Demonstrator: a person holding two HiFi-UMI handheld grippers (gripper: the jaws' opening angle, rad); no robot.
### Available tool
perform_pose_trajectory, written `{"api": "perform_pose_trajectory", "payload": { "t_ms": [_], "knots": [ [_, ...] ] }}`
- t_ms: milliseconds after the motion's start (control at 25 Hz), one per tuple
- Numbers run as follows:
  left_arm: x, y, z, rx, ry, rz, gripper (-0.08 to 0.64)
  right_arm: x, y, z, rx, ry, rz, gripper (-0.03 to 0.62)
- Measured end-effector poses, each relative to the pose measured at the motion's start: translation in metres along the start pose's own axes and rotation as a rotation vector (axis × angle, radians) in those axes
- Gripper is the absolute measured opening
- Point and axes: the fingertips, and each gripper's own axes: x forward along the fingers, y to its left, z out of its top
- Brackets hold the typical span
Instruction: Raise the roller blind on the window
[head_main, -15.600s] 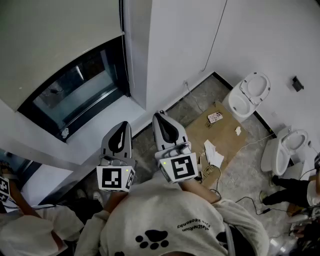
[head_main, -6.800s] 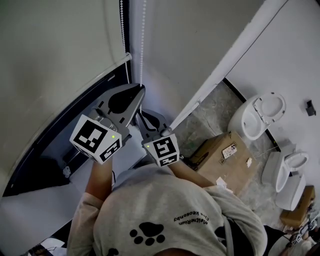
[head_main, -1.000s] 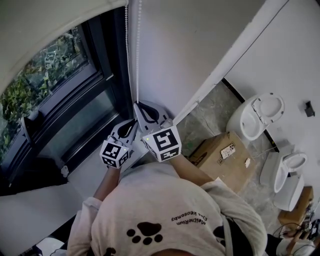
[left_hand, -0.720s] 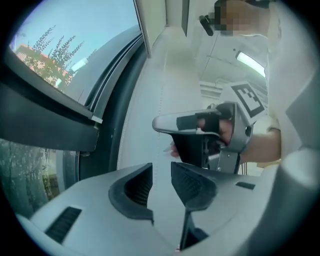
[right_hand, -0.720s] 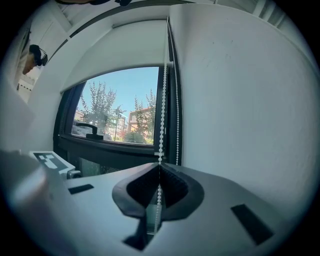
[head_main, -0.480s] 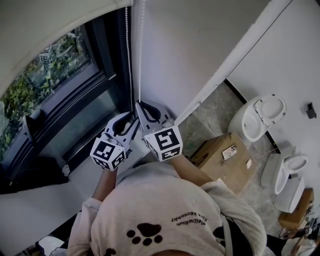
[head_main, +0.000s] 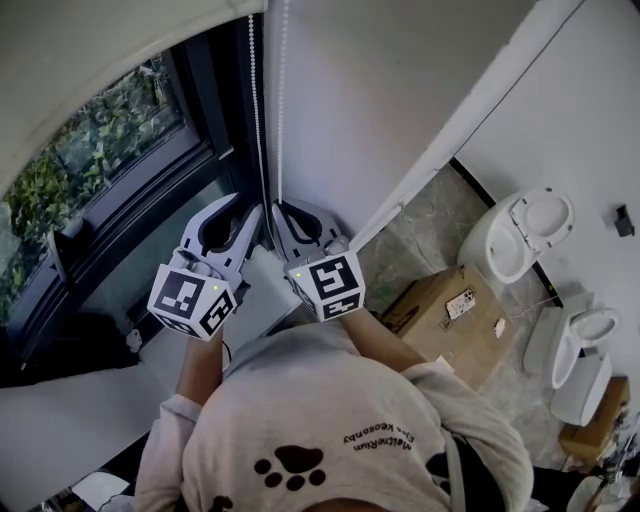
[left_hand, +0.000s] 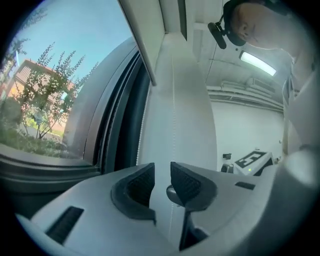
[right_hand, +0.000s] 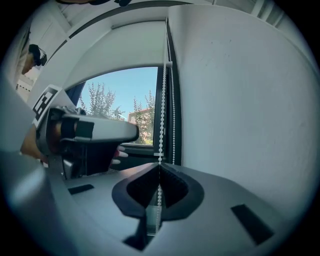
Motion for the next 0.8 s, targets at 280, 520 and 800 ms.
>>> {"api": "perform_pose_trajectory", "payload": {
  "t_ms": [280,520,800],
  "knots": [
    [0.01,-0.009,0.036,0.039,-0.019,-0.042,0.095,0.001,0.005,0.002,-0.006,-0.01,0.006,0.009],
    [0.024,-0.02,0.067,0.075,-0.044,-0.091,0.095,0.002,0.008,0.002,-0.009,-0.011,0.004,0.009],
    [0.038,-0.02,0.093,0.126,-0.052,-0.098,0.09,0.001,0.009,0.002,-0.026,-0.009,-0.003,0.009]
  ]
}}
